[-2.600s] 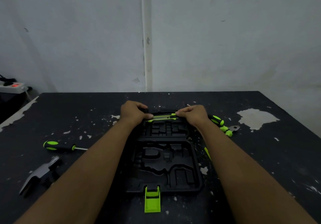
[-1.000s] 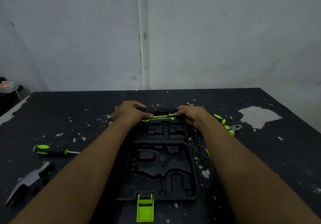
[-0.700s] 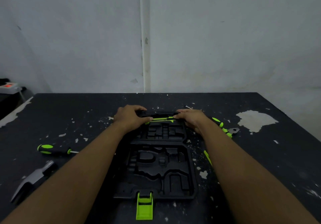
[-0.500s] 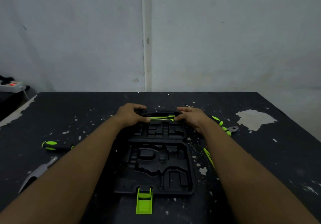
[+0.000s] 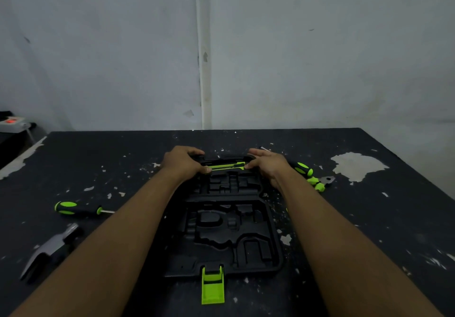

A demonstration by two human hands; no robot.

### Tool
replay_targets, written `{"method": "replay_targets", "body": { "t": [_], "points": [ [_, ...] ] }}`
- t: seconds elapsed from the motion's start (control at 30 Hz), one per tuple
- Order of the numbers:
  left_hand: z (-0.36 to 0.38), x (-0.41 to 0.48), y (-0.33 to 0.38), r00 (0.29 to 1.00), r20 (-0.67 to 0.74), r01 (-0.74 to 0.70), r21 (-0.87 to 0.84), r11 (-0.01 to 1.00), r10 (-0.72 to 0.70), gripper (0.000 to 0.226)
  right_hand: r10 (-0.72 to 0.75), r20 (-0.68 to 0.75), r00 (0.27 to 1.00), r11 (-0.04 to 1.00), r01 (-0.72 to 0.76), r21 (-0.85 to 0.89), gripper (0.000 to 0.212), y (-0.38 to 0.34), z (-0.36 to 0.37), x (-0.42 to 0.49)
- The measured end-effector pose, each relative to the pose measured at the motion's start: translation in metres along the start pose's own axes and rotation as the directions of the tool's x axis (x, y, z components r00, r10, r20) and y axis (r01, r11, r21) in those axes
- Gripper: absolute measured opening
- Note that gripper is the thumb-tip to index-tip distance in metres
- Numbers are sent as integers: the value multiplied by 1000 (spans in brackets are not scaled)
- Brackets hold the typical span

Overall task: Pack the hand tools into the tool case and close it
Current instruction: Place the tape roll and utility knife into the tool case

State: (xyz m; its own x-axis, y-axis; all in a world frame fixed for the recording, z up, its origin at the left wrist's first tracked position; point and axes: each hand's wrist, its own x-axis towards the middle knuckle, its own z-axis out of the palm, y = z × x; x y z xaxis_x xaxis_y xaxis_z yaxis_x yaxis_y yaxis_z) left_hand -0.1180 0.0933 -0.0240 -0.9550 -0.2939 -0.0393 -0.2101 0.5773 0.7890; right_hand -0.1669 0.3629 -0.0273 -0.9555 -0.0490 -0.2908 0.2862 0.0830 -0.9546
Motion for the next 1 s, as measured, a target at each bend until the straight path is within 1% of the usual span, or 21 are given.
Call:
{"method": "replay_targets", "body": {
  "t": [0.13,0.2,0.3,0.33,0.43,0.53,0.63,0.77,1.0],
  "points": [
    [0,-5,4,1000,-24,-17,49,999,18,68,9,-18,1000,1000,-9,-18,54,5,0,8],
    [0,-7,2,998,-29,-48,84,995,51,71,7,-34,999,999,-8,-39,52,4,0,6],
    [-2,-14,-5,984,-38,-165,166,972,174,86,-39,-53,998,996,35,-78,49,1,2,-7],
    [-4,-19,-4,975,-38,-209,202,957,221,87,-57,-62,996,995,52,-89,49,-2,3,-13],
    [-5,-35,3,945,-29,-295,350,889,324,65,-127,-89,988,977,110,-181,49,-7,6,-26],
    [-7,-46,11,924,-20,-340,415,844,382,58,-247,-87,965,914,201,-353,44,-10,8,-36],
    [-9,-58,14,919,-15,-356,395,847,394,53,-325,-70,943,850,258,-459,32,-9,3,-50],
    [-6,-77,16,898,-17,-403,373,836,440,51,-403,-106,909,808,298,-508,22,-4,-3,-67],
    [7,-107,20,889,-9,-431,320,843,458,49,-466,-146,873,782,329,-529,22,1,-19,-95]
  ]
}}
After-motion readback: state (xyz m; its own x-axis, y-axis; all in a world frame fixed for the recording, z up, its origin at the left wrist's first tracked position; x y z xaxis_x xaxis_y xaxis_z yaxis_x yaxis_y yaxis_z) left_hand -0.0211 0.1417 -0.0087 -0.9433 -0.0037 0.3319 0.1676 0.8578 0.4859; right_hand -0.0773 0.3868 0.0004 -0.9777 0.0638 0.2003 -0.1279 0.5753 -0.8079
